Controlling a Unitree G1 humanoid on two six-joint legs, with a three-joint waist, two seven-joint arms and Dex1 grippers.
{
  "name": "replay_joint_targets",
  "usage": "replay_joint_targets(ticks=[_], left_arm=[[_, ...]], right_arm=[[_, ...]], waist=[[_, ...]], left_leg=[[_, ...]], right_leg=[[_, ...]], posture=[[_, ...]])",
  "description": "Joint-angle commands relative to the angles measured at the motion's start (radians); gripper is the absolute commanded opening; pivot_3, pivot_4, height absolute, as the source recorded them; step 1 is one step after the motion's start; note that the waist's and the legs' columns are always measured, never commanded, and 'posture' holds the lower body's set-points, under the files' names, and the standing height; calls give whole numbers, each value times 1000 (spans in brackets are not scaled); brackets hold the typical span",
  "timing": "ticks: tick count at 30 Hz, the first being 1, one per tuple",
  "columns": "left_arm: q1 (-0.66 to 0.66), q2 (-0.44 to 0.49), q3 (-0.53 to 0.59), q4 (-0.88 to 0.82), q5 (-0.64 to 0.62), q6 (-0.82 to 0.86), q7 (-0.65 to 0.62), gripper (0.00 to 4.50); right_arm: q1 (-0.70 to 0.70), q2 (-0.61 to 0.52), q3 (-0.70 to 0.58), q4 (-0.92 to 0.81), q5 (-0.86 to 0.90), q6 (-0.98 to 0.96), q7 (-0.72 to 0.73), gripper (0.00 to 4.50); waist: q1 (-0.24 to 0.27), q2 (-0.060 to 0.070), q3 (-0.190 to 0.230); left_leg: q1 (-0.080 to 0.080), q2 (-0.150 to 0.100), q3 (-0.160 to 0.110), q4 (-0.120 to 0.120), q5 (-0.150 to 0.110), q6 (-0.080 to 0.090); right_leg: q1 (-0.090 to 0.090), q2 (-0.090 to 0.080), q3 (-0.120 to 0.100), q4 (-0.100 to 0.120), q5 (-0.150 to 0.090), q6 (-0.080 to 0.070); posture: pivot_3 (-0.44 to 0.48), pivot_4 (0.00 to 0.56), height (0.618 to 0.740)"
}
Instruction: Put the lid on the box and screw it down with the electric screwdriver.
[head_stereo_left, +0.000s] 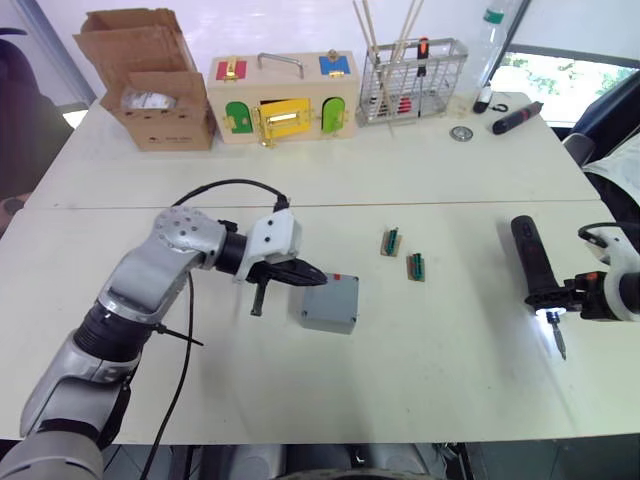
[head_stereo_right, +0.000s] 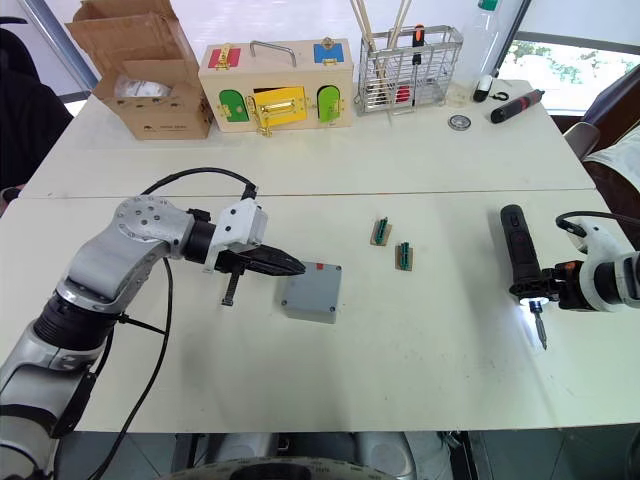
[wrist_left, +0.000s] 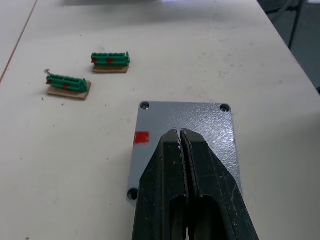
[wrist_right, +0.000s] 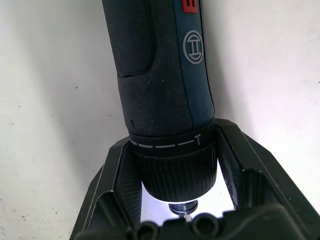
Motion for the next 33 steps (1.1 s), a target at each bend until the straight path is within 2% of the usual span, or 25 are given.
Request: replay_joint_targets(ticks=[1,4,15,21,25,26,29,33], left_arm=[[-6,4,12,-11,-1,-12,3,0],[2,7,18,-14,-4,-2,9,0],[38,29,50,-23,-17,62,61,0],[77,60,108,-43,-40,128,113,0],[151,117,113,-78,-33,131,114,0],[164,125,113,-91,-41,140,116,0],[184,128,110,-117,-52,167,128,0],[209,118,77,-144,-51,173,133,0]], right_arm=[[-3,11,18,-3,-74,-34,32,3758],[2,18,18,-20,-107,-57,60,4474],[-14,21,-35,-57,-226,-190,102,4474],[-171,67,-158,-9,-217,-206,72,4474],[-88,118,-298,-223,-67,-155,169,4474],[-14,148,-322,-337,-38,-197,196,4474],[185,220,-322,-617,22,-280,260,4474],[262,331,-258,-761,90,-252,226,4474]], waist=[[0,0,0],[1,0,0],[-1,0,0],[-4,1,0],[0,1,0],[3,0,0],[10,0,0],[8,0,0]], left_leg=[[1,0,0,0,0,0],[2,0,0,0,0,0],[2,0,1,-1,0,0],[2,0,2,-1,0,0],[2,0,1,-3,-1,1],[2,1,1,-3,-1,2],[-1,1,0,-1,-1,2],[0,0,2,1,-1,1]], right_leg=[[1,0,0,0,0,0],[2,0,0,0,0,0],[1,0,1,0,0,1],[-1,0,2,2,0,1],[-1,0,2,1,0,1],[-1,1,1,1,0,1],[-1,1,0,0,0,1],[0,-1,2,2,1,2]], posture=[[0,150,740],[0,150,740],[0,150,740],[0,150,740],[0,150,740],[0,150,740],[0,150,740],[0,150,740]])
